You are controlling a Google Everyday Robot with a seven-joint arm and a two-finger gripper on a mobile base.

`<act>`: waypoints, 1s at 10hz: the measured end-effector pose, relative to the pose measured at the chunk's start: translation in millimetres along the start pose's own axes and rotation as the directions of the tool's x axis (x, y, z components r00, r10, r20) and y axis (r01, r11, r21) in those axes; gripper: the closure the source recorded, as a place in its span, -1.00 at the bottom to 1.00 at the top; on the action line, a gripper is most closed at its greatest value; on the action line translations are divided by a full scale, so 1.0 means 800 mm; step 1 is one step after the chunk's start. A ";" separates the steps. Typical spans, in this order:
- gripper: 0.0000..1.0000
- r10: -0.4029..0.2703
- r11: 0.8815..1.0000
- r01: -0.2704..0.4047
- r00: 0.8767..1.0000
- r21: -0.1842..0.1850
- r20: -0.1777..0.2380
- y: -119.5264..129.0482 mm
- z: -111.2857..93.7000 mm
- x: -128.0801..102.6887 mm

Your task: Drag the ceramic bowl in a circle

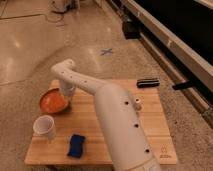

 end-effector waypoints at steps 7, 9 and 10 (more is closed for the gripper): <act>1.00 0.186 0.975 -0.198 0.976 -0.103 -0.113 0.114 -0.053 0.094; 1.00 0.264 0.949 -0.280 0.957 -0.147 -0.119 0.172 -0.064 0.085; 1.00 0.289 0.939 -0.306 0.950 -0.156 -0.120 0.188 -0.068 0.077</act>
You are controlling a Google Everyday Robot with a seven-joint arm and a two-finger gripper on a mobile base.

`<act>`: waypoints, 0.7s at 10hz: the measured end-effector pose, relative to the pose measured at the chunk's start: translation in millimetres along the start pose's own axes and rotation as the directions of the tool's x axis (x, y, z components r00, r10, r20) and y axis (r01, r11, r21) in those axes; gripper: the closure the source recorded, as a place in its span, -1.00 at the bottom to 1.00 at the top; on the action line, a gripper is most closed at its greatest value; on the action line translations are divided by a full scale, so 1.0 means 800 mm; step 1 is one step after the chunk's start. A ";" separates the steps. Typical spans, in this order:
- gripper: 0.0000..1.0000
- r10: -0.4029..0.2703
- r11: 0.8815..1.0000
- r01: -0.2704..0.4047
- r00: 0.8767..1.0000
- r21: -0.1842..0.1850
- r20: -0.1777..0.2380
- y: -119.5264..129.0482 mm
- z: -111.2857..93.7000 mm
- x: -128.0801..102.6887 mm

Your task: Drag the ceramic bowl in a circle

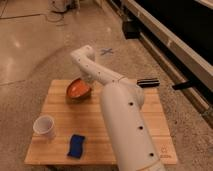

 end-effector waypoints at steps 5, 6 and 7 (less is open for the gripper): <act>1.00 0.098 0.995 -0.095 0.994 -0.040 0.055 0.088 -0.001 -0.081; 1.00 0.099 0.995 -0.097 0.992 -0.038 0.075 0.095 0.001 -0.106; 1.00 0.099 0.995 -0.096 0.991 -0.033 0.093 0.099 0.002 -0.128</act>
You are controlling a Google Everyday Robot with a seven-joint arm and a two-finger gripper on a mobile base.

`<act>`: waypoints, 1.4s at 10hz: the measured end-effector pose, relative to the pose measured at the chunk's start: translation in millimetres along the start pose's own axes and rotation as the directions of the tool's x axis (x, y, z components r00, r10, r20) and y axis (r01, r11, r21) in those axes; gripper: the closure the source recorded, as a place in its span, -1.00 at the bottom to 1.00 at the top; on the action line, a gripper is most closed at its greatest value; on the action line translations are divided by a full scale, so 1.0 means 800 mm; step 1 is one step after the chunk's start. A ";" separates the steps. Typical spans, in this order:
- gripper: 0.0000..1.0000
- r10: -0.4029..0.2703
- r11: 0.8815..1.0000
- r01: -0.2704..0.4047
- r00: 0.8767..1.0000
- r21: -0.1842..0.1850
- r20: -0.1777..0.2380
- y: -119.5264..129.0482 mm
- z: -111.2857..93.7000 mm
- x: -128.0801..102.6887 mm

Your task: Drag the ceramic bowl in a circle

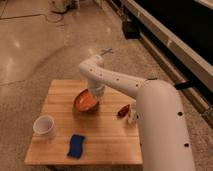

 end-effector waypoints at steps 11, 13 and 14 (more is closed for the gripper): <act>1.00 -0.288 0.936 0.269 0.956 0.228 0.053 -0.189 0.033 -0.097; 1.00 -0.297 0.926 0.277 0.954 0.257 0.040 -0.216 0.034 -0.080; 0.91 -0.295 0.925 0.276 0.955 0.262 0.038 -0.219 0.033 -0.076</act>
